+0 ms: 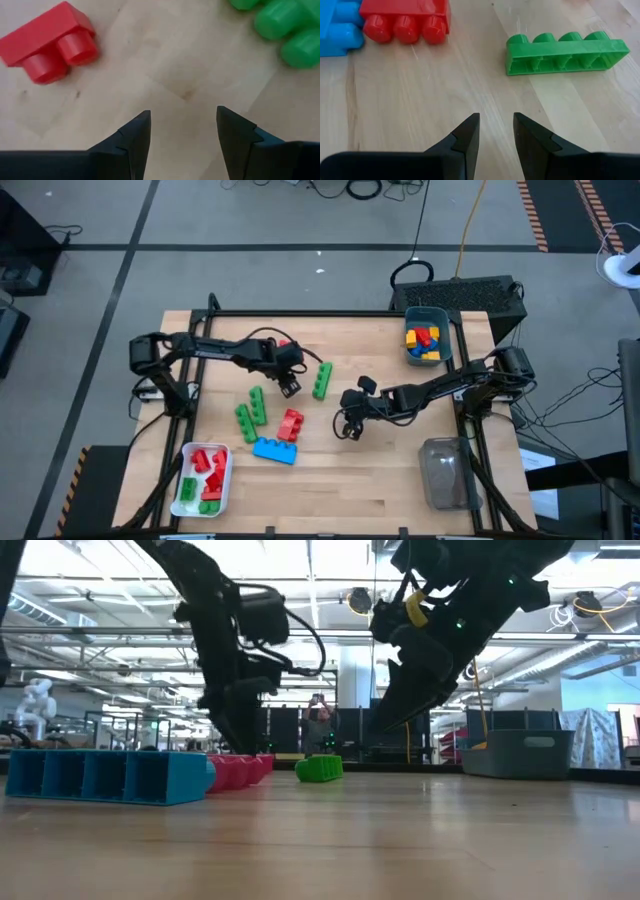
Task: Sort blocks by size
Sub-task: Put the two stud red game piece into the white bin
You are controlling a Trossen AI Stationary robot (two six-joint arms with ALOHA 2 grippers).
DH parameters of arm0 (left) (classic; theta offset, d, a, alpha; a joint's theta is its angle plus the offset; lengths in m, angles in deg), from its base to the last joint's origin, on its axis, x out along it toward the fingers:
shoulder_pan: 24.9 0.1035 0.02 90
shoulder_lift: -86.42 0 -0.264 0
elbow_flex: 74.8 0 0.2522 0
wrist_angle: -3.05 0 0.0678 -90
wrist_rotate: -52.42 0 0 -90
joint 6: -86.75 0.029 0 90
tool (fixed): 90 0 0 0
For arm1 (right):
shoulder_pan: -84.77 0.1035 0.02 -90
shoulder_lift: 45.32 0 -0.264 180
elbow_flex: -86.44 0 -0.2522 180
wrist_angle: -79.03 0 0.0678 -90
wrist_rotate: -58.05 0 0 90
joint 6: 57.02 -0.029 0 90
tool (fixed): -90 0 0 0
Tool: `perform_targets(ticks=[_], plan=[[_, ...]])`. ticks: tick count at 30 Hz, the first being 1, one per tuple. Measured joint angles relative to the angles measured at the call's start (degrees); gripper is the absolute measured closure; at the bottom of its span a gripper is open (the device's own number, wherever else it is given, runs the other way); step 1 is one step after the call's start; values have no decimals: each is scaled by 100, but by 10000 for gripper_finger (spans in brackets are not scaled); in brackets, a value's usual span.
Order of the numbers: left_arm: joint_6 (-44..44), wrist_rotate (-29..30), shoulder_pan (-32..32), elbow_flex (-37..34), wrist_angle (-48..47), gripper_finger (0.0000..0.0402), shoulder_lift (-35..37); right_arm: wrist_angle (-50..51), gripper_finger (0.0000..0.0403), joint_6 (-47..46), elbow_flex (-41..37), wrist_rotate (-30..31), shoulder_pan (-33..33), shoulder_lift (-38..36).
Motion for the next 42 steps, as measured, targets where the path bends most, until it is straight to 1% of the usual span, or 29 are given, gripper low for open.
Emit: perform_targets(ticks=[6,17,22,24,27,29,31,33,35,42], plan=[[39,-146,134,0,306,220,-294,11,298,0,0,2,1,0],[15,-135,555,0,619,220,-313,0,298,0,0,11,0,0],[32,-132,609,220,331,220,-313,0,298,2,0,24,0,0],[400,-94,599,385,159,221,-311,0,298,0,0,26,0,0],[1141,322,587,635,-19,221,-311,-7,298,21,0,28,-10,0],[1797,538,597,760,-52,221,-304,-11,298,17,0,31,-11,0],[2536,609,656,833,-52,221,-304,-11,298,15,0,29,-11,0],[3095,611,749,871,-46,221,-304,-15,298,13,0,28,-11,0],[3455,547,882,872,-43,221,-304,-19,298,11,0,28,-11,0],[3988,97,1449,872,-69,221,-304,-20,298,0,0,28,-11,0]])
